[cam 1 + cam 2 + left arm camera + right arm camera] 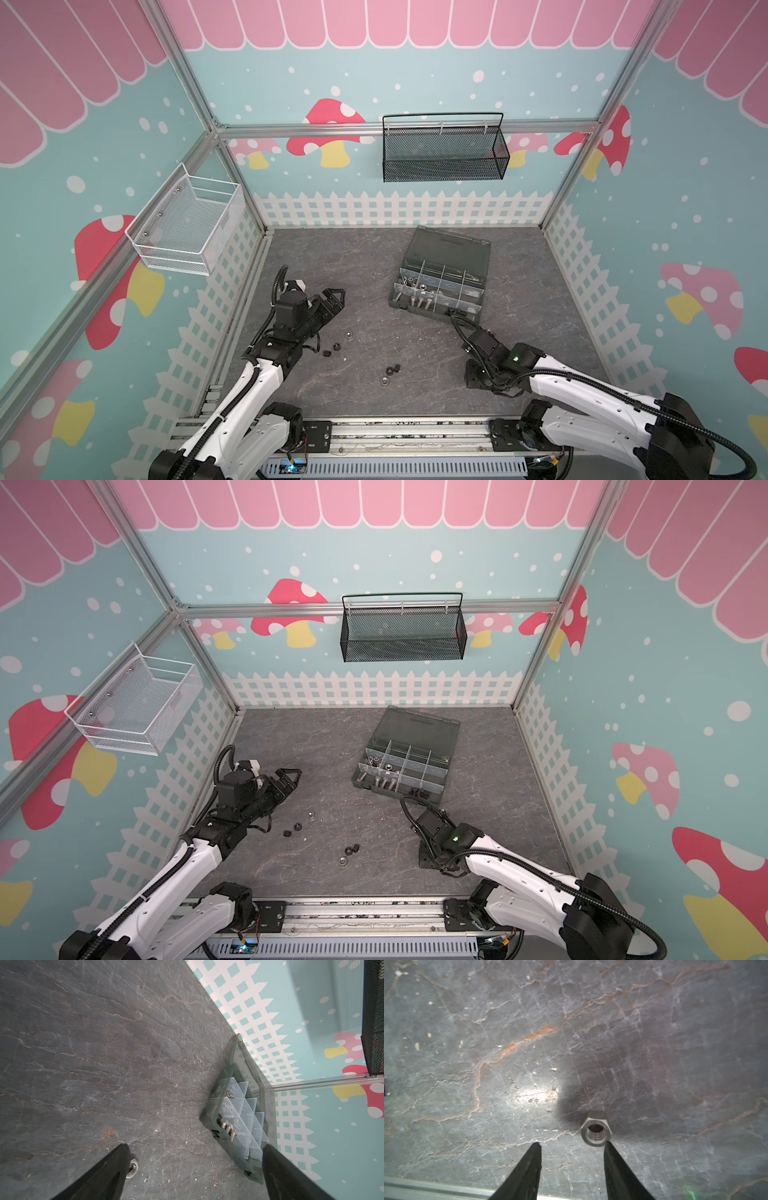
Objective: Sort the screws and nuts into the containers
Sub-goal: 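Lower the right gripper around the third hex nut and close it, then lift the hex nut with the right gripper and carry it toward the organizer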
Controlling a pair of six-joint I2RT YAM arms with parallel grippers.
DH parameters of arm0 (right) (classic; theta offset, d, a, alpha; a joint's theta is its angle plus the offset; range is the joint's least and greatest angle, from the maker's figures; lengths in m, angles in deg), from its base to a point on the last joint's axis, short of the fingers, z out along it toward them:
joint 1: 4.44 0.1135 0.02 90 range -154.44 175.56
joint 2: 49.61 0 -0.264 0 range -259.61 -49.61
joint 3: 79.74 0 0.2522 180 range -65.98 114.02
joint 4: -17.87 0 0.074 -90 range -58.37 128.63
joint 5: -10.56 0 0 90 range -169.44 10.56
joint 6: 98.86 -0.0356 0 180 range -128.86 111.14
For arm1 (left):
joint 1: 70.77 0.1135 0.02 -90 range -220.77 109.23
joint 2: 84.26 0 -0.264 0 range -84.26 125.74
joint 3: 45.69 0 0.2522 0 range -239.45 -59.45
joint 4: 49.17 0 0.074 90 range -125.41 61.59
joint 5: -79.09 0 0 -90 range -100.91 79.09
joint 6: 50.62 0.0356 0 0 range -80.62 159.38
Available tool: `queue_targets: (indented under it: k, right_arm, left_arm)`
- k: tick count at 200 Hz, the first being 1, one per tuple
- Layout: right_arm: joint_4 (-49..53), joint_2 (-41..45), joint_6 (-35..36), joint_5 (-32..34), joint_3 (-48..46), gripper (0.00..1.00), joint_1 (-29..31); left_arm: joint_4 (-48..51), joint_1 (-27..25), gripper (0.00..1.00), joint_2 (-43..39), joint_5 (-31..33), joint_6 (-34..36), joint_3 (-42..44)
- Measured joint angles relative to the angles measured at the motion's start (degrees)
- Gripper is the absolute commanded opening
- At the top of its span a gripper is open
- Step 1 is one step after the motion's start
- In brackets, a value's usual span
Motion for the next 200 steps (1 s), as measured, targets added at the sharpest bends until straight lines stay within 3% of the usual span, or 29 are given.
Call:
queue_targets:
  k: [75,200]
  right_arm:
    - [-1.1,-0.4,-6.3,1.6,-3.7,0.49,0.0]
    - [-7.4,-5.5,-3.4,2.0,-2.4,0.32,0.0]
  left_arm:
    - [0.2,0.4,1.0,0.0,-0.6,0.0,0.0]
    - [0.2,0.7,1.0,0.0,-0.9,0.0,0.0]
